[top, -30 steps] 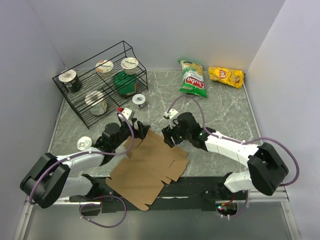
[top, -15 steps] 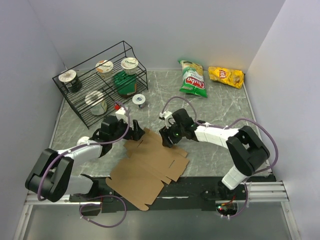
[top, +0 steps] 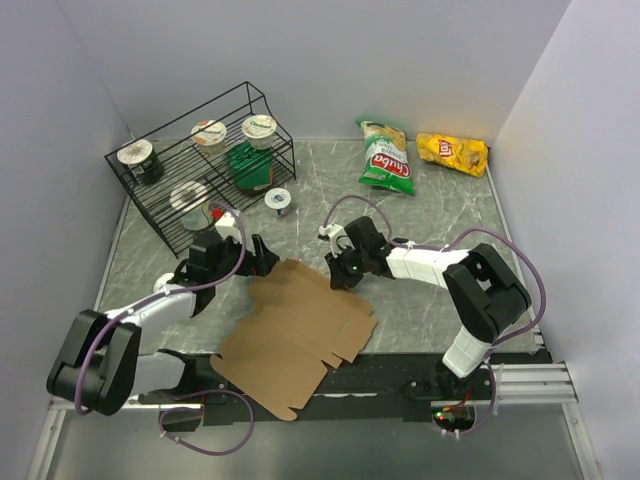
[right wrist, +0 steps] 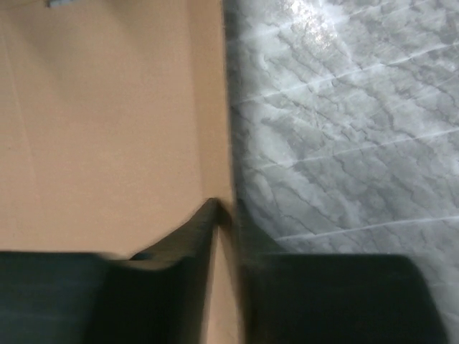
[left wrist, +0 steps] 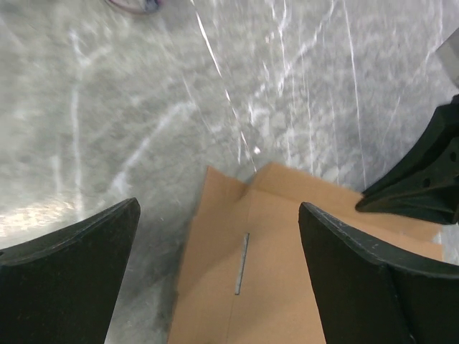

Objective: Fold the paper box

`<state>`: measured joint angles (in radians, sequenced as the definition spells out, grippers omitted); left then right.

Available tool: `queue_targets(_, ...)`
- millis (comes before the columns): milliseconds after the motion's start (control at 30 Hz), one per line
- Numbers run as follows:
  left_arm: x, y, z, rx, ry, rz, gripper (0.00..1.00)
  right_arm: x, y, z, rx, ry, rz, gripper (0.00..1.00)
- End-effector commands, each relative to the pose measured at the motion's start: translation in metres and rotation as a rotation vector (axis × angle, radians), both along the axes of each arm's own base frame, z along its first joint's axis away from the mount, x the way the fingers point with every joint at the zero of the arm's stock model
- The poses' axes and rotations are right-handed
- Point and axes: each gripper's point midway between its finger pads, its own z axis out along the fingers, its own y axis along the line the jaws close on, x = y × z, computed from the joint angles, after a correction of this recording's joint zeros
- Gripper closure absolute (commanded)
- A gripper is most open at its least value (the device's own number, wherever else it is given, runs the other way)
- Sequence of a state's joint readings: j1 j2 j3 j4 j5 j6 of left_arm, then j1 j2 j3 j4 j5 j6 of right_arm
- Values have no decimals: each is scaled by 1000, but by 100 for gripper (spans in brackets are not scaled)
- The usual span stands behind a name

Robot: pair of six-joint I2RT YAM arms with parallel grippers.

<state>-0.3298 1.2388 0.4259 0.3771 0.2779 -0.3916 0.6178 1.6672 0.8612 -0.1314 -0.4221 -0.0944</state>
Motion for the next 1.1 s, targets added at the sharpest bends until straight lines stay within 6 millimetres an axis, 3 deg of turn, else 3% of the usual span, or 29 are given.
queue_targets(0, 14, 14, 32, -51, -114, 80, 1, 24, 10, 26, 33, -74, 8, 96)
queue_targets(67, 17, 17, 42, -69, -145, 94, 1, 30, 6, 31, 5, -111, 14, 100)
queue_targets(267, 6, 13, 54, -131, -182, 66, 3, 70, 3, 80, -61, -308, 36, 100)
queue_targets(367, -8, 8, 43, -195, -146, 62, 5, 86, -6, 92, -137, -392, 41, 100)
queue_targets(600, -52, -35, 6, -248, -21, 71, 10, 125, -19, 137, -255, -623, 9, 100)
queue_targets(667, -56, -43, 7, -297, -36, 77, 10, 126, -12, 145, -266, -668, 32, 100)
queue_targets(733, -68, -53, -15, -297, 35, 61, 11, 132, -14, 152, -317, -724, 25, 100)
queue_targets(800, -68, -66, -14, -329, 38, 37, 13, 130, -4, 157, -321, -763, 42, 100)
queue_targets(833, -69, -69, -35, -296, 86, 40, 14, 130, -2, 158, -334, -781, 41, 100)
queue_targets(900, -68, -88, -30, -343, 77, -10, 17, 123, 11, 161, -324, -813, 54, 100)
queue_targets(933, -70, -92, -46, -326, 115, -17, 19, 121, 14, 161, -337, -829, 56, 100)
queue_targets(1000, -72, -107, -42, -387, 112, -49, 22, 114, 21, 161, -335, -848, 61, 100)
queue_targets(1067, -77, -111, -59, -383, 158, -52, 26, 101, 31, 159, -320, -845, 77, 100)
